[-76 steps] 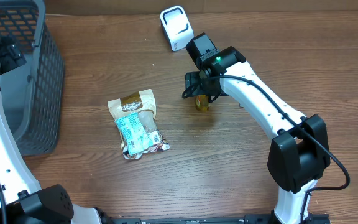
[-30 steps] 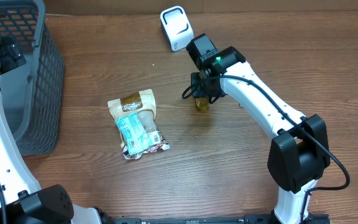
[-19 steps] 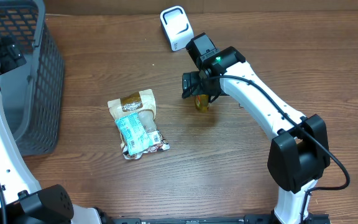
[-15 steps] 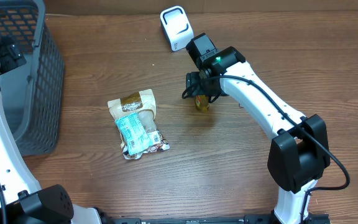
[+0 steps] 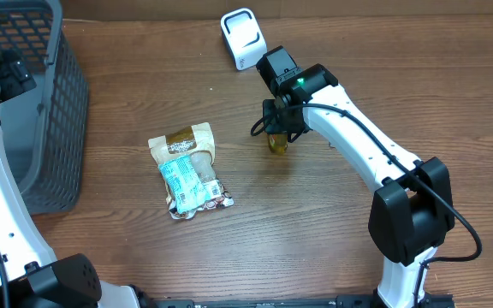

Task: Scan the item barcode
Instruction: 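Lift the yellow bottle and tilt it sideways with the right gripper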

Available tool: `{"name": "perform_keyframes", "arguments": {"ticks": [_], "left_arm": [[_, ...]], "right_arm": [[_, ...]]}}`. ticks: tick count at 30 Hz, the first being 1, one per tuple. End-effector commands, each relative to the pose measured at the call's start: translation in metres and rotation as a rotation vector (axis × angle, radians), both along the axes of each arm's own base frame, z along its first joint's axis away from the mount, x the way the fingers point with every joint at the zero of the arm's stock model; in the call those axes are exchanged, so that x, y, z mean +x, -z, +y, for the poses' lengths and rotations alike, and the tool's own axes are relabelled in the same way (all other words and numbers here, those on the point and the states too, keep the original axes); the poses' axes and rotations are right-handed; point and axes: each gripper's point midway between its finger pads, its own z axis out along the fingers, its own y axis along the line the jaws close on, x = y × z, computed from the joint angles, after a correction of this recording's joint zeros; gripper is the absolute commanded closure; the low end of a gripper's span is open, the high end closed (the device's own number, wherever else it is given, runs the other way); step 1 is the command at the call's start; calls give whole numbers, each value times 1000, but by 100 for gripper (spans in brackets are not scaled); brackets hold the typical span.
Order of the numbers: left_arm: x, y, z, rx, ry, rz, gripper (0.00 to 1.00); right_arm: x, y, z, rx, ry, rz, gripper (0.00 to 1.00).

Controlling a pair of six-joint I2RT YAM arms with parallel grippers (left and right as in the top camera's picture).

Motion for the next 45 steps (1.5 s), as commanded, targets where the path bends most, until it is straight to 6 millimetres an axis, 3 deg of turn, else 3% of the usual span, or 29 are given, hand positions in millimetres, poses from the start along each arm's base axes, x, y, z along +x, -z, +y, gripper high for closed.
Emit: {"name": "perform_keyframes", "arguments": {"ticks": [1, 10, 12, 15, 19, 24, 28, 35, 40, 45], "left_arm": [[2, -5, -2, 11, 22, -7, 1], [2, -5, -2, 11, 21, -6, 0], [2, -5, -2, 11, 22, -7, 0], [2, -5, -2, 11, 22, -7, 1], [2, -5, -2, 11, 21, -7, 0], [2, -5, -2, 11, 21, -7, 0], [2, -5, -2, 11, 21, -7, 1], [2, -5, -2, 11, 22, -7, 1], [2, -5, -2, 11, 22, -6, 0], [2, -5, -2, 11, 21, -7, 0]], "right_arm": [[-1, 5, 0, -11, 0, 6, 59], [0, 5, 0, -11, 0, 6, 53], [0, 5, 0, -11, 0, 6, 57], [-2, 5, 4, 10, -2, 17, 71], [-1, 0, 6, 27, -4, 8, 73], [-3, -33, 4, 114, -3, -18, 73], [-14, -75, 9, 274, -57, -34, 73], [-64, -137, 37, 687, -331, 68, 73], [-92, -159, 46, 872, -509, 116, 73], [-107, -163, 46, 905, -581, 138, 73]]}}
